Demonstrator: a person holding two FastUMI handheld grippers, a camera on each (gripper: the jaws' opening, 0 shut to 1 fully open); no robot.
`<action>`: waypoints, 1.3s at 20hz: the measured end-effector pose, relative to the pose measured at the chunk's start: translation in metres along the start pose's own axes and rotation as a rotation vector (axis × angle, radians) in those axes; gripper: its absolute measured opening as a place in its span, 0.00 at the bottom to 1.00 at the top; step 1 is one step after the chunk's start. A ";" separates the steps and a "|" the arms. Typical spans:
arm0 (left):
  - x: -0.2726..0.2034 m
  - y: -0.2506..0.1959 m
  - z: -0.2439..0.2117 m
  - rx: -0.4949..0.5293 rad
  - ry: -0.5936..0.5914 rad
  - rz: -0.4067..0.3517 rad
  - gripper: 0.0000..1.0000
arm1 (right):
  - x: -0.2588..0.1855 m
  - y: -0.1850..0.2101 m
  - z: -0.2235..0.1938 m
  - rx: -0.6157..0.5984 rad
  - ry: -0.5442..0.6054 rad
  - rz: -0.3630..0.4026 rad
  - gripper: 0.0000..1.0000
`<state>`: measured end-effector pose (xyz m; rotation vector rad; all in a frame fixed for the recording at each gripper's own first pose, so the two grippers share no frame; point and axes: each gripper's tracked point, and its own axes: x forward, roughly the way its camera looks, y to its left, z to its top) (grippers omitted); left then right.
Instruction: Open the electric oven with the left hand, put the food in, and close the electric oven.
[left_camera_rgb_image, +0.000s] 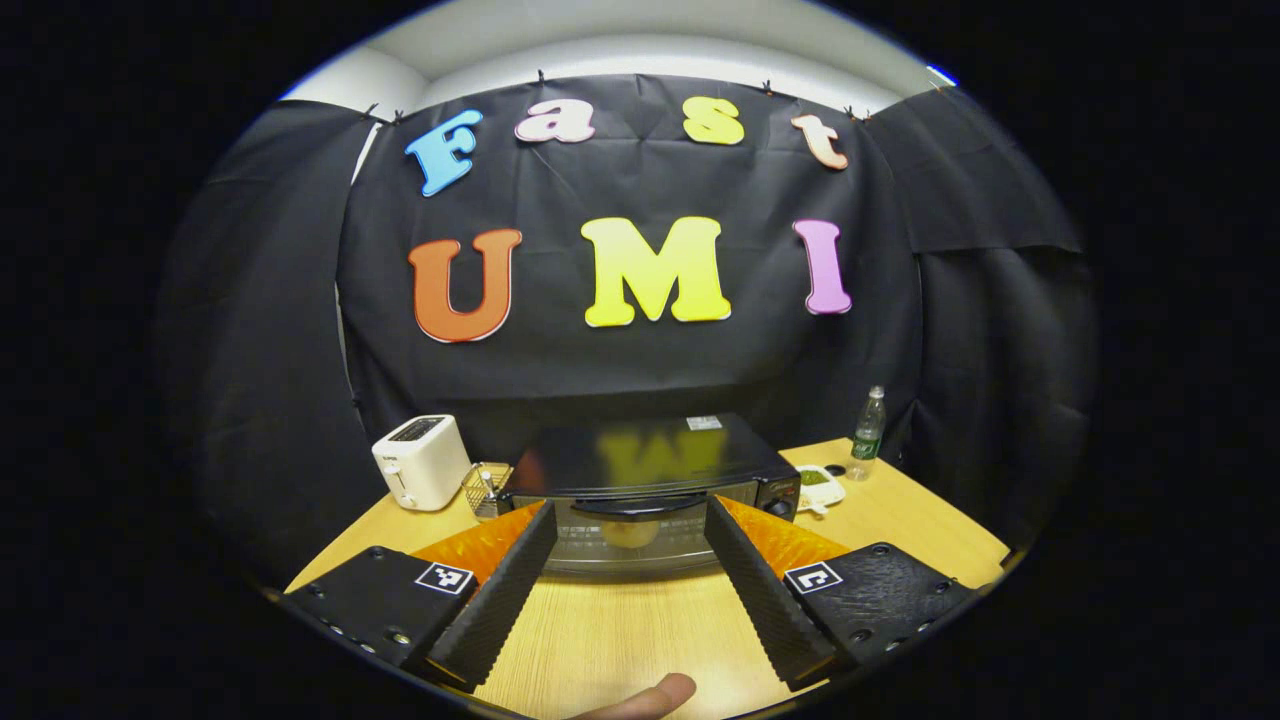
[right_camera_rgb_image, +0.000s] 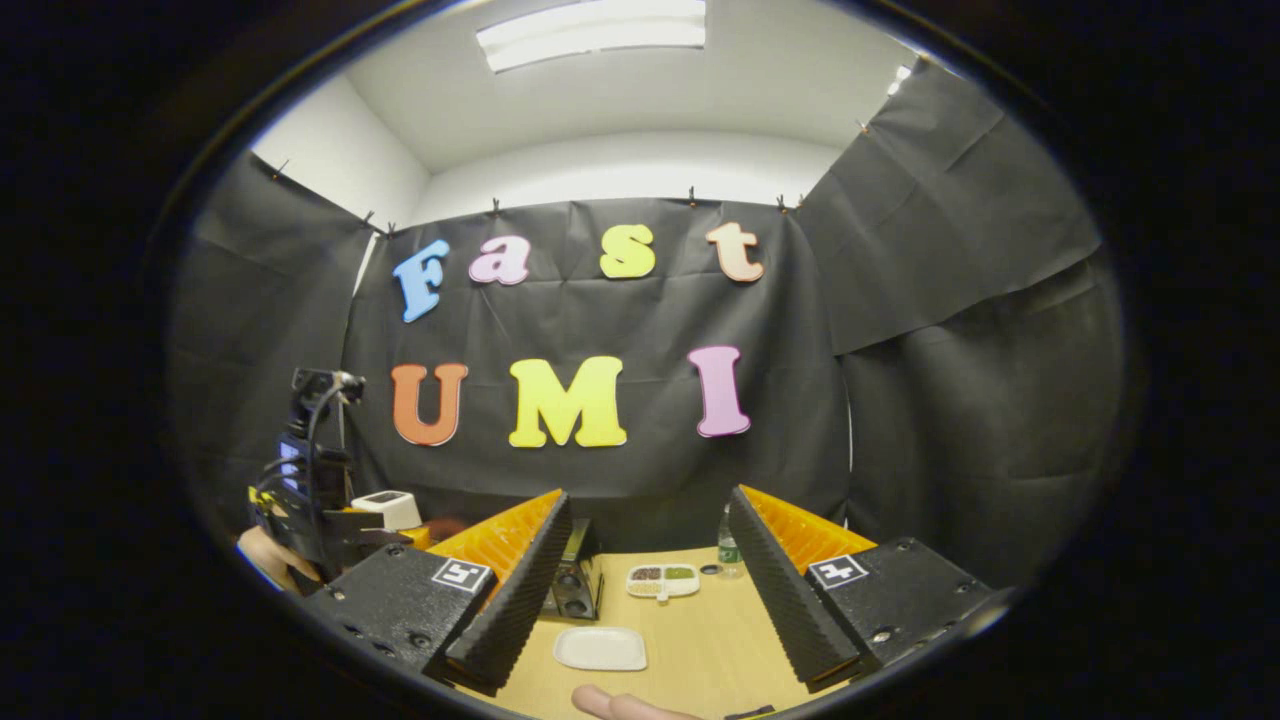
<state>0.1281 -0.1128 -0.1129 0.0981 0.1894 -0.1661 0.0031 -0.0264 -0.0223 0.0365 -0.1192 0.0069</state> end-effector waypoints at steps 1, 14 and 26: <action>-0.012 0.003 0.008 -0.010 -0.023 0.008 0.97 | -0.002 0.003 0.001 0.000 -0.001 0.005 0.94; -0.150 0.010 0.044 -0.064 -0.203 0.027 0.95 | -0.029 0.023 -0.021 0.013 0.082 0.041 0.94; -0.188 0.003 0.023 -0.059 -0.210 0.011 0.95 | -0.057 0.020 -0.045 -0.006 0.112 0.025 0.94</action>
